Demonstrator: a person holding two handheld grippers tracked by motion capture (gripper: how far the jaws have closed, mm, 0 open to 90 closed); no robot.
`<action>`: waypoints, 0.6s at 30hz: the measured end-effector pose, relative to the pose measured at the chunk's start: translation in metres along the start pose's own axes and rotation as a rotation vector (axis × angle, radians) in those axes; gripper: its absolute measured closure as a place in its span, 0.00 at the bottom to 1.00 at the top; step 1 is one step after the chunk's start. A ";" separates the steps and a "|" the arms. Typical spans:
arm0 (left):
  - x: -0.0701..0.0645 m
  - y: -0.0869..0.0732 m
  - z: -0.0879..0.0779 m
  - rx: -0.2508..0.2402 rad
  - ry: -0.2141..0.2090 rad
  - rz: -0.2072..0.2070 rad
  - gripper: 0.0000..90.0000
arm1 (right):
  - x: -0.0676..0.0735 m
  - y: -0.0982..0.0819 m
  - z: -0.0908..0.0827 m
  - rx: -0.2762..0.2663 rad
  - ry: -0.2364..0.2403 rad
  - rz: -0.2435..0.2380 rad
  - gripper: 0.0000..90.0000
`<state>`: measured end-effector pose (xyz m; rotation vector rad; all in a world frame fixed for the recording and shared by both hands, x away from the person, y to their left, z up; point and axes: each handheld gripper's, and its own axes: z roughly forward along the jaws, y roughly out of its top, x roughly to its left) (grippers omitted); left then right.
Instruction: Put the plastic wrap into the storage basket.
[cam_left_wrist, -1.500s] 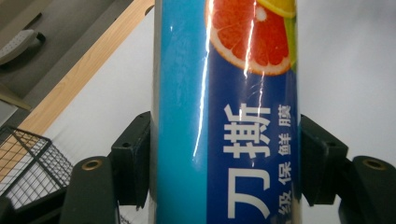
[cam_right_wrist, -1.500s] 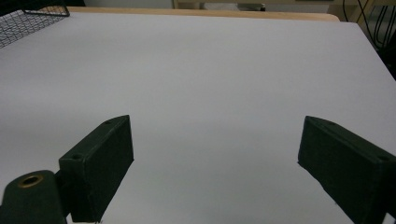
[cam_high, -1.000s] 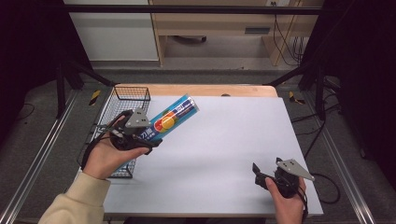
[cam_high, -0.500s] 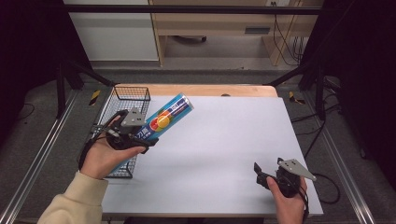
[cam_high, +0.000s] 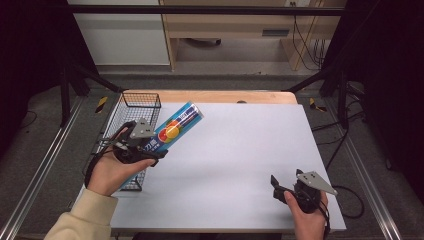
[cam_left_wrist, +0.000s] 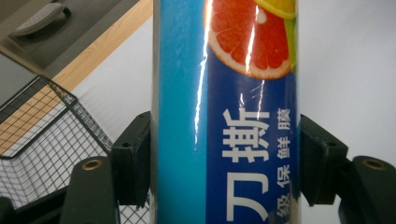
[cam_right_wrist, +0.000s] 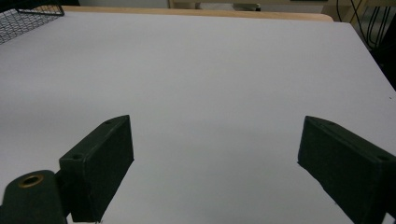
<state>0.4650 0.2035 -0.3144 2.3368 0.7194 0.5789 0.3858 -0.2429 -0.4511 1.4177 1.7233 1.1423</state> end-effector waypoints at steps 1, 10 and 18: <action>0.002 -0.002 -0.002 -0.003 0.014 -0.011 0.36 | 0.000 0.000 0.000 0.002 0.000 0.000 0.12; 0.009 -0.009 -0.009 0.009 0.066 -0.058 0.36 | -0.002 0.000 0.001 0.003 0.004 0.001 0.12; 0.006 -0.013 -0.013 0.035 0.087 -0.094 0.36 | -0.001 0.000 0.000 0.002 0.004 0.001 0.12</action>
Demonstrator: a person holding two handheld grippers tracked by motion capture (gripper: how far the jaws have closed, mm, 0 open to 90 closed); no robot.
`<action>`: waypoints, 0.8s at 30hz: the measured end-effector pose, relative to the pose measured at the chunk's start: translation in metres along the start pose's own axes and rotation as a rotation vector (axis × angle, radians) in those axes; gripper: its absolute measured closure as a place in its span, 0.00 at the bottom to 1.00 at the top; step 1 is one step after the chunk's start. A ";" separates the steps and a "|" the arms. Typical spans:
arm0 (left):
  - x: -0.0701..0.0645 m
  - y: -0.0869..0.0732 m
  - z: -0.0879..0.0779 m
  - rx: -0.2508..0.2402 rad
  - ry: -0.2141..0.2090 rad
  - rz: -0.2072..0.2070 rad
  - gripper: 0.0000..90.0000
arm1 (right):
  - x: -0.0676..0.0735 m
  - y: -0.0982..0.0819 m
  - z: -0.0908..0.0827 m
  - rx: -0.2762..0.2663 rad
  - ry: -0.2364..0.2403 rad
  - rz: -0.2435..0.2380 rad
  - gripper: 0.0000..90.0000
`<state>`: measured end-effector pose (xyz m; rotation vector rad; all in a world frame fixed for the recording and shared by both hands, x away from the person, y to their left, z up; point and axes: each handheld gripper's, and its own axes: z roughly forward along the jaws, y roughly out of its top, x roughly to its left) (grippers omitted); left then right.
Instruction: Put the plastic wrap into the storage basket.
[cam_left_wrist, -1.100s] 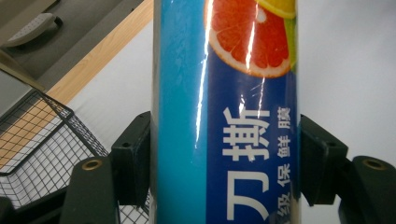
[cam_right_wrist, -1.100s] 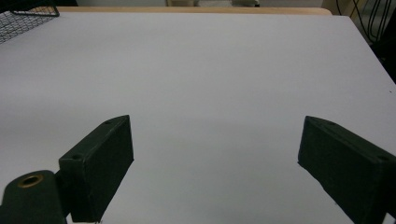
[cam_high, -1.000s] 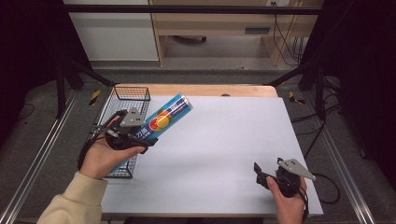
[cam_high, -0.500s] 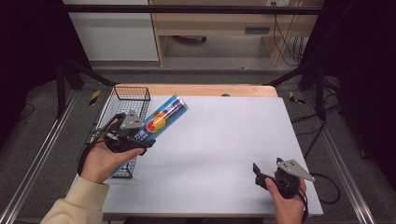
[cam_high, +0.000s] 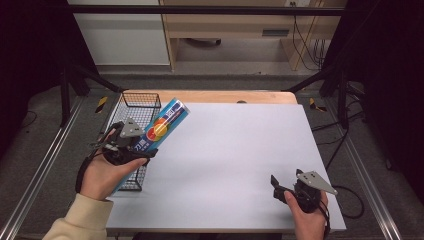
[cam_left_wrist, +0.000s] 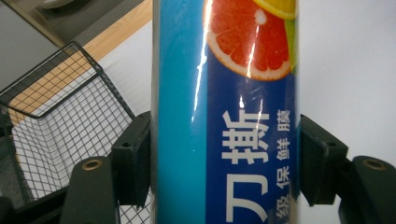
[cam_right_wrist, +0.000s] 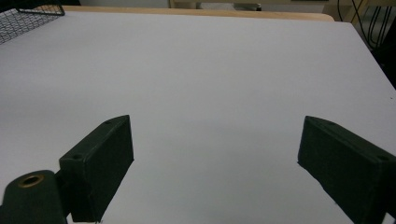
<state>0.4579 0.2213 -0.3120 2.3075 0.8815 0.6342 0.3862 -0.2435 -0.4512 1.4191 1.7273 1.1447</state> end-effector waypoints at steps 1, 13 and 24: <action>0.000 -0.001 0.000 -0.002 0.007 0.000 0.36 | 0.000 0.000 0.000 -0.003 -0.001 -0.001 0.12; 0.008 -0.008 -0.005 0.029 0.060 -0.038 0.36 | -0.001 0.000 0.000 -0.003 -0.002 0.001 0.12; 0.015 -0.016 -0.009 0.054 0.095 -0.059 0.36 | -0.001 0.000 0.000 -0.001 -0.002 0.002 0.12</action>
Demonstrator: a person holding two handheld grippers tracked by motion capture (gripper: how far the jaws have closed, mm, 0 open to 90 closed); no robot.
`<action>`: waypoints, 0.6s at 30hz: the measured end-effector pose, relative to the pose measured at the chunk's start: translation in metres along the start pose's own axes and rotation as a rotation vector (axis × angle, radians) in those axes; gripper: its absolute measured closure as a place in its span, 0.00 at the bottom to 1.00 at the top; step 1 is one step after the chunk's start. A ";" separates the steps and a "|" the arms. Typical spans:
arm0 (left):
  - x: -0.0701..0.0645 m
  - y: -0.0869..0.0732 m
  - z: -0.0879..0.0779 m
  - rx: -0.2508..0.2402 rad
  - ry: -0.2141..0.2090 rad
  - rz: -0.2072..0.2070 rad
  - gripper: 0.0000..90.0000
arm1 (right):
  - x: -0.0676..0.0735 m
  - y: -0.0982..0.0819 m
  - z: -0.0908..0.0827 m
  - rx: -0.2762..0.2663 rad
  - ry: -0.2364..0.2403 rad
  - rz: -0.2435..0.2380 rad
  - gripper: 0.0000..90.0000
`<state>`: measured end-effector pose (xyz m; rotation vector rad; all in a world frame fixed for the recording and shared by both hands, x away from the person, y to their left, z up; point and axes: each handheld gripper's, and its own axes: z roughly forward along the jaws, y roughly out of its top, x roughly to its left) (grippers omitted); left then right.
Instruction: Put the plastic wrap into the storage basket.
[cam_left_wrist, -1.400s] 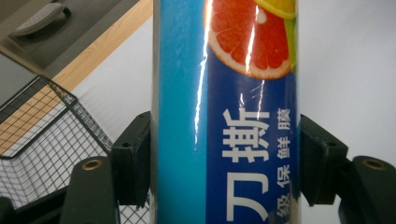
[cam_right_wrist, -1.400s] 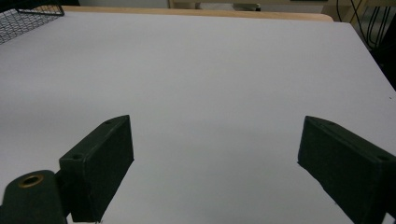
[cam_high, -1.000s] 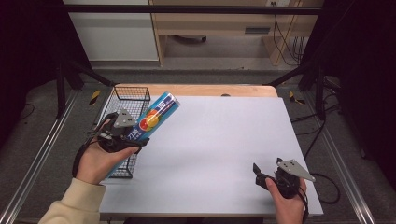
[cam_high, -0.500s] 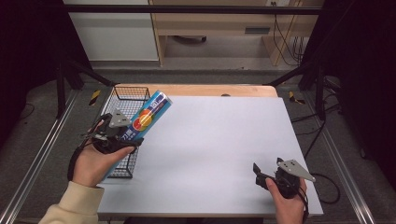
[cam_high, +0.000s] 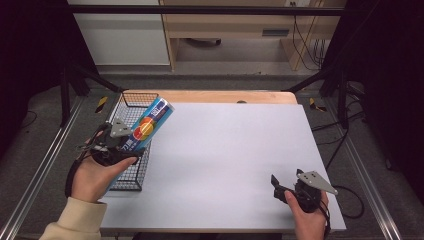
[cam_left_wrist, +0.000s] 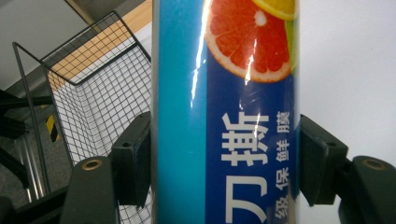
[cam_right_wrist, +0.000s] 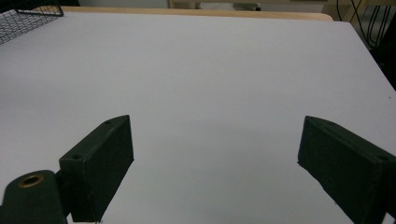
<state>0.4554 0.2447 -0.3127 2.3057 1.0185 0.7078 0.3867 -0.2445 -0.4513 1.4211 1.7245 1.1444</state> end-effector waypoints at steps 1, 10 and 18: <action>0.000 0.000 0.000 0.002 0.004 0.000 0.36 | 0.000 0.000 0.000 -0.001 -0.001 0.000 0.12; 0.005 -0.003 0.001 0.028 0.028 -0.011 0.36 | 0.000 0.000 0.000 0.000 0.000 0.001 0.12; 0.008 -0.005 0.004 0.046 0.043 -0.017 0.36 | 0.000 0.000 0.000 0.001 0.001 0.002 0.12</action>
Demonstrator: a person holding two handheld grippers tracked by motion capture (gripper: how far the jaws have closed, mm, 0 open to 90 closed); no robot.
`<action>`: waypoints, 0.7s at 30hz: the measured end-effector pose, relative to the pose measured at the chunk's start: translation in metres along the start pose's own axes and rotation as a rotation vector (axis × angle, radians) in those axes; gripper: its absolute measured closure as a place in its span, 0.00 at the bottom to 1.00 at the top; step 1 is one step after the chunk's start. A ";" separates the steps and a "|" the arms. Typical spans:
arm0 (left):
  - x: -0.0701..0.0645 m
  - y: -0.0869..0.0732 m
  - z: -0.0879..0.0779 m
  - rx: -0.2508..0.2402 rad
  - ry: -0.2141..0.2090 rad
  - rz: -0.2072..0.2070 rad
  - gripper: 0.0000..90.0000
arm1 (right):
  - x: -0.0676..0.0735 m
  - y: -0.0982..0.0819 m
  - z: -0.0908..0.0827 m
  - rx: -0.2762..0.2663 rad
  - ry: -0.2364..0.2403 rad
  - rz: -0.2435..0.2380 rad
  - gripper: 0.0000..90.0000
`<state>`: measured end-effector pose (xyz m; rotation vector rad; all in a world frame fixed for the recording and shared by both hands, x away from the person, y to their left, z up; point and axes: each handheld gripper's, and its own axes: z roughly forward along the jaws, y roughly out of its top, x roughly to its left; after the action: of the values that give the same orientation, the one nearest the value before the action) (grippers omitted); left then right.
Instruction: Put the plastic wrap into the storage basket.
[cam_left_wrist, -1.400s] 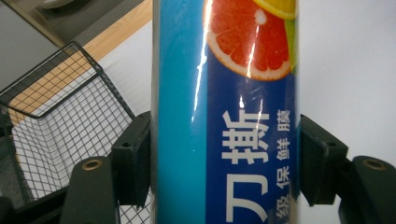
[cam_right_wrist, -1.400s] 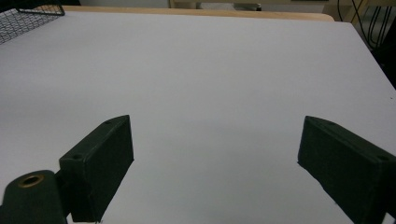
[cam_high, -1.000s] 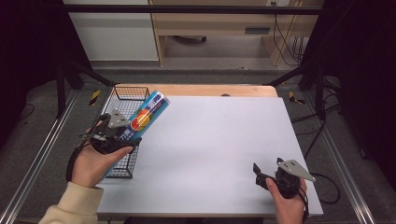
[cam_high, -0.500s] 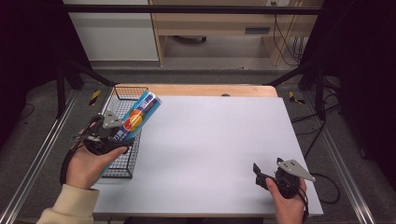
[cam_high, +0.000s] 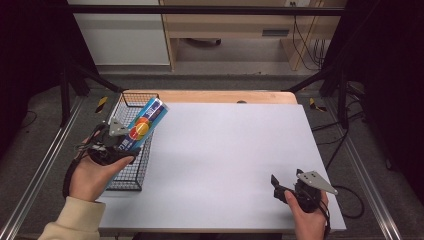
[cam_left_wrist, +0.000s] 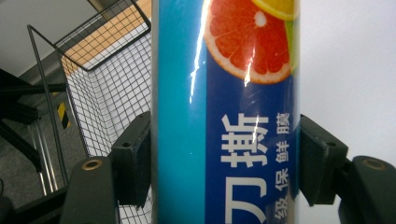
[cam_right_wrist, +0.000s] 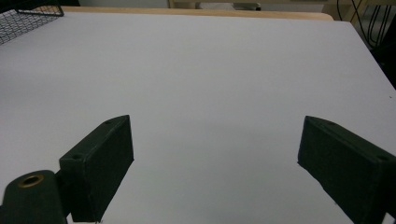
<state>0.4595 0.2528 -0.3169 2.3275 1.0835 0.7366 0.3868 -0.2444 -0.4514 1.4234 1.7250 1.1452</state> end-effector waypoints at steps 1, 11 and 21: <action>0.001 0.000 0.001 0.000 0.001 -0.007 0.36 | 0.000 0.000 0.000 0.001 -0.001 0.000 0.12; 0.008 -0.005 0.005 0.024 0.010 -0.032 0.36 | 0.000 0.000 0.000 0.001 -0.002 0.004 0.12; 0.010 -0.006 0.009 0.045 0.017 -0.032 0.36 | 0.000 0.000 0.000 0.000 -0.001 0.001 0.12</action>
<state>0.4677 0.2629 -0.3248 2.3390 1.1538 0.7289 0.3869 -0.2446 -0.4516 1.4242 1.7239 1.1454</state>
